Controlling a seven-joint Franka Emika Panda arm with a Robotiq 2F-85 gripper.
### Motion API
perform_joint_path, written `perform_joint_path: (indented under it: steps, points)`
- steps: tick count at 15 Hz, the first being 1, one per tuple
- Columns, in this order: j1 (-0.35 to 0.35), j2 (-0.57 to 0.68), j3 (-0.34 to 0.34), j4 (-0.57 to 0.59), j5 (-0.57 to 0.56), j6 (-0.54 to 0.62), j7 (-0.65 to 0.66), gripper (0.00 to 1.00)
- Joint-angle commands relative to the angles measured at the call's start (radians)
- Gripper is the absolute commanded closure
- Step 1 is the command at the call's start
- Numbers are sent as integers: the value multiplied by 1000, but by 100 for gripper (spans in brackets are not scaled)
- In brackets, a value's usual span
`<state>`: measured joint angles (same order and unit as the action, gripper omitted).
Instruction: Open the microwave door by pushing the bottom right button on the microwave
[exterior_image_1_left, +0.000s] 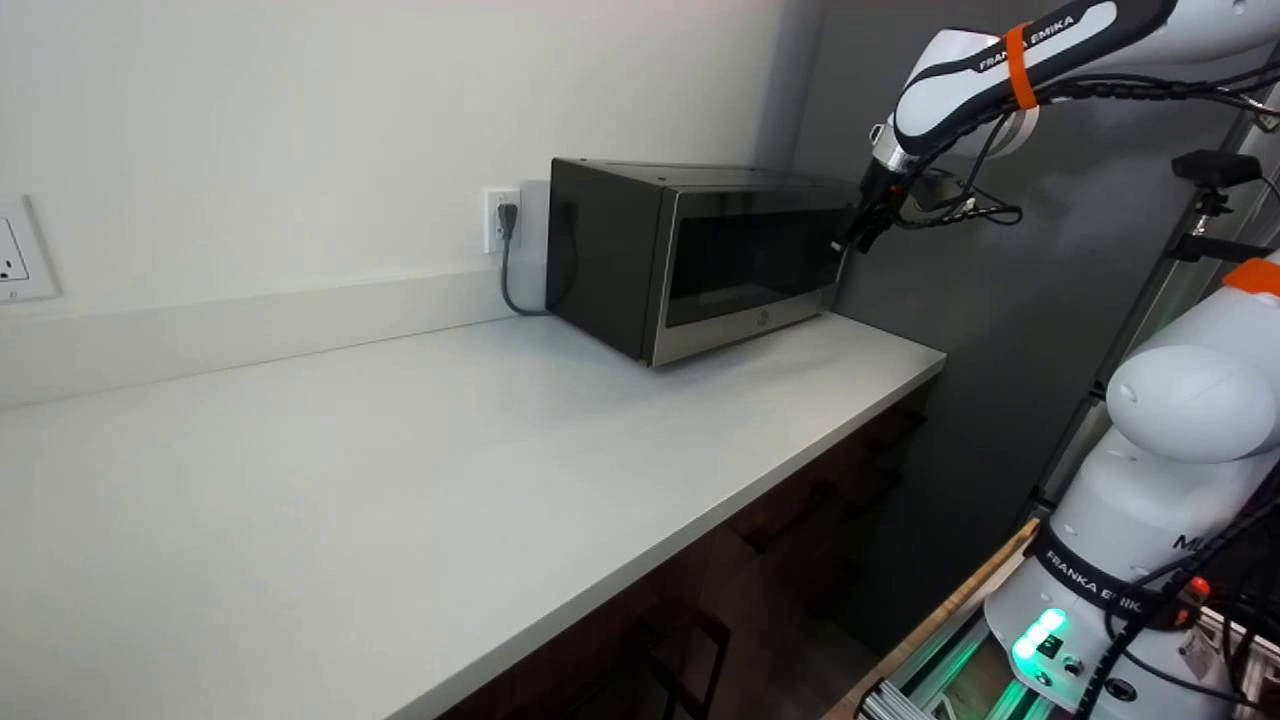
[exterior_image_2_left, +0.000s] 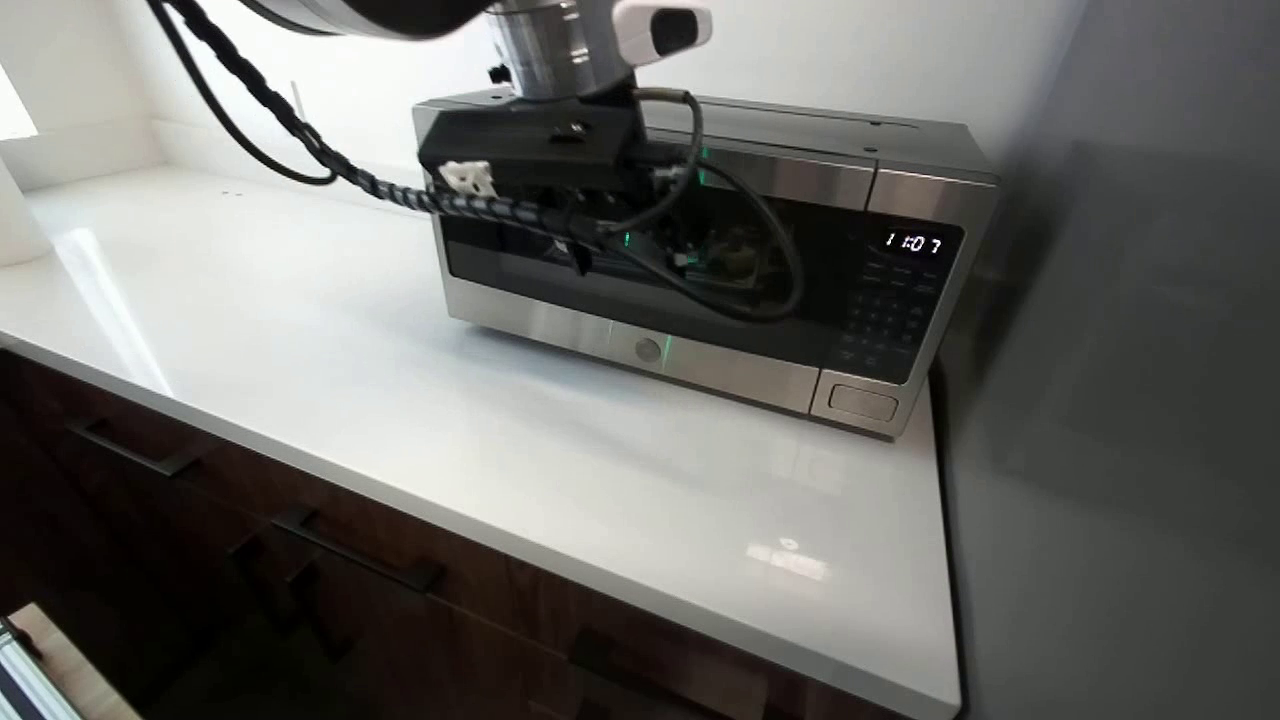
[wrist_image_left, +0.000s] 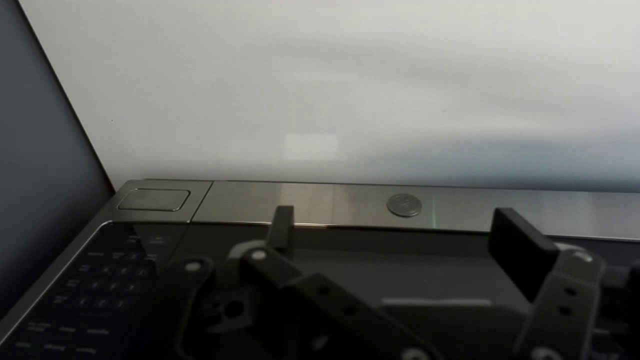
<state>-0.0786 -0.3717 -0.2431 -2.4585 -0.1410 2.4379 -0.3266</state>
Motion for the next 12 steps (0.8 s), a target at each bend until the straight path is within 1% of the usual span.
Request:
perform_joint_path:
  steps: [1,3,4,5,6,7,8,10,11,12]
  points:
    - [2,142,-67,22,74,139,-124,0]
    - [11,217,-100,36,152,208,-194,0]
    - [26,259,-124,51,239,229,-259,0]
    - [98,285,-199,76,340,203,-298,0]
    - [-8,212,-88,21,224,204,-221,0]
    - [5,243,-107,37,279,203,-260,0]
    - [11,265,-117,52,304,203,-276,0]
    - [17,283,-120,69,317,203,-279,0]
    - [14,307,-115,80,336,246,-299,0]
    - [-4,341,-110,97,330,282,-300,0]
